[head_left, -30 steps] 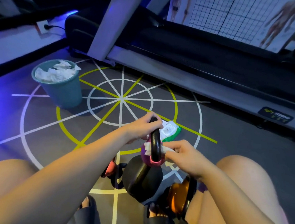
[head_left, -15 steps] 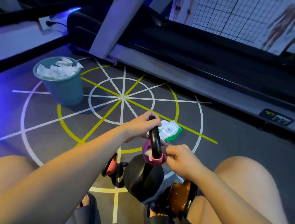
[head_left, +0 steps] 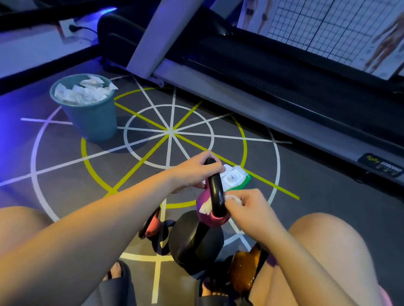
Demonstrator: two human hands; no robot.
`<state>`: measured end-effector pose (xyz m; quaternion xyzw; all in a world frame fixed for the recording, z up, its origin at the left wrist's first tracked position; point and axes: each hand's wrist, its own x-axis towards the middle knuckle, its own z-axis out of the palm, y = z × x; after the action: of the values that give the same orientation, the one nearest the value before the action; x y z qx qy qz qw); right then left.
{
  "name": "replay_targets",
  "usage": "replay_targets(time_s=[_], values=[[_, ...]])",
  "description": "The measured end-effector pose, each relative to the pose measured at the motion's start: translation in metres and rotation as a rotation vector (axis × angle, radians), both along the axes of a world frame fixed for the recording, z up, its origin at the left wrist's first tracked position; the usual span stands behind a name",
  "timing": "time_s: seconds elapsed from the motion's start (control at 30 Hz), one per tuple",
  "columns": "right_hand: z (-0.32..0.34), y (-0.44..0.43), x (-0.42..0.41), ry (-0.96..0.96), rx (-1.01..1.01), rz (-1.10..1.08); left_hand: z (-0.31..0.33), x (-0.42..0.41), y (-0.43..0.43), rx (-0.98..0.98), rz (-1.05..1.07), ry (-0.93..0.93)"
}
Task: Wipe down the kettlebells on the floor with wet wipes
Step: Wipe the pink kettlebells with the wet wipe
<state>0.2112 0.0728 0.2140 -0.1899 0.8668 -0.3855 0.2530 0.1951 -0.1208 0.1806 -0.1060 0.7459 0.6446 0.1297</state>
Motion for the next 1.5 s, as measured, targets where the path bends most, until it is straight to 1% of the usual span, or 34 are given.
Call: replay_targets(time_s=[0.13, 0.17, 0.2, 0.23, 0.3, 0.4, 0.47, 0.5, 0.57, 0.6, 0.63, 0.7, 0.83, 0.87, 1.0, 1.07, 1.1, 1.13, 1.23, 1.33, 1.37, 1.43, 1.5], values=[[-0.01, 0.007, -0.01, 0.303, 0.238, 0.239, 0.001, 0.004, 0.0, -0.011, 0.014, 0.02], [-0.013, 0.008, -0.012, 0.329, 0.265, 0.299, 0.001, 0.004, -0.001, -0.008, 0.02, 0.017], [-0.013, 0.008, -0.012, 0.312, 0.271, 0.322, 0.001, 0.005, -0.002, -0.003, 0.027, 0.011], [-0.013, 0.009, -0.011, 0.243, 0.247, 0.305, 0.0, 0.005, -0.003, 0.006, 0.036, 0.001], [-0.009, 0.009, -0.009, 0.094, 0.147, 0.204, 0.0, 0.006, -0.005, 0.019, 0.058, -0.012], [0.007, 0.005, -0.004, -0.103, -0.121, 0.033, 0.001, 0.007, -0.003, 0.017, 0.06, 0.001], [0.019, 0.001, 0.002, -0.294, -0.283, -0.058, 0.002, 0.008, 0.001, 0.0, 0.046, 0.014], [0.022, -0.001, 0.004, -0.399, -0.355, -0.132, 0.002, 0.007, 0.002, -0.006, 0.037, 0.022], [0.023, -0.006, 0.001, -0.545, -0.445, -0.364, 0.002, 0.007, 0.004, -0.011, 0.034, 0.032], [0.022, -0.008, -0.002, -0.573, -0.477, -0.461, 0.003, 0.007, 0.005, -0.008, 0.041, 0.033], [0.023, -0.01, -0.005, -0.572, -0.5, -0.515, 0.002, 0.006, 0.005, -0.003, 0.05, 0.032], [0.02, -0.011, -0.004, -0.482, -0.44, -0.459, 0.001, 0.006, 0.004, -0.007, 0.066, 0.025], [0.008, -0.003, 0.002, -0.095, -0.026, -0.077, 0.002, 0.006, 0.001, -0.016, 0.043, 0.021], [0.005, 0.0, 0.0, -0.02, 0.043, -0.003, 0.003, 0.007, 0.001, -0.023, 0.034, 0.025], [-0.001, 0.009, -0.009, 0.133, 0.183, 0.13, 0.004, 0.006, 0.009, -0.034, 0.002, 0.04], [-0.003, 0.01, -0.008, 0.149, 0.233, 0.146, 0.003, 0.004, 0.011, -0.041, -0.001, 0.044], [-0.002, 0.009, -0.008, 0.108, 0.201, 0.118, 0.002, 0.003, 0.011, -0.04, 0.009, 0.037], [0.0, 0.007, -0.006, 0.027, 0.128, 0.072, 0.002, 0.002, 0.011, -0.039, 0.019, 0.029], [0.01, 0.001, -0.004, -0.289, -0.179, -0.099, 0.002, 0.001, 0.01, -0.038, 0.035, 0.02], [0.007, -0.003, -0.014, -0.573, -0.414, -0.373, 0.003, 0.004, 0.011, -0.077, 0.021, 0.049], [0.007, -0.004, -0.018, -0.633, -0.484, -0.463, 0.002, 0.005, 0.012, -0.06, 0.016, 0.06], [0.009, -0.007, -0.024, -0.682, -0.604, -0.587, 0.0, 0.007, 0.014, -0.025, 0.006, 0.09], [0.013, -0.008, -0.023, -0.676, -0.611, -0.625, -0.001, 0.01, 0.016, -0.01, 0.0, 0.107]])
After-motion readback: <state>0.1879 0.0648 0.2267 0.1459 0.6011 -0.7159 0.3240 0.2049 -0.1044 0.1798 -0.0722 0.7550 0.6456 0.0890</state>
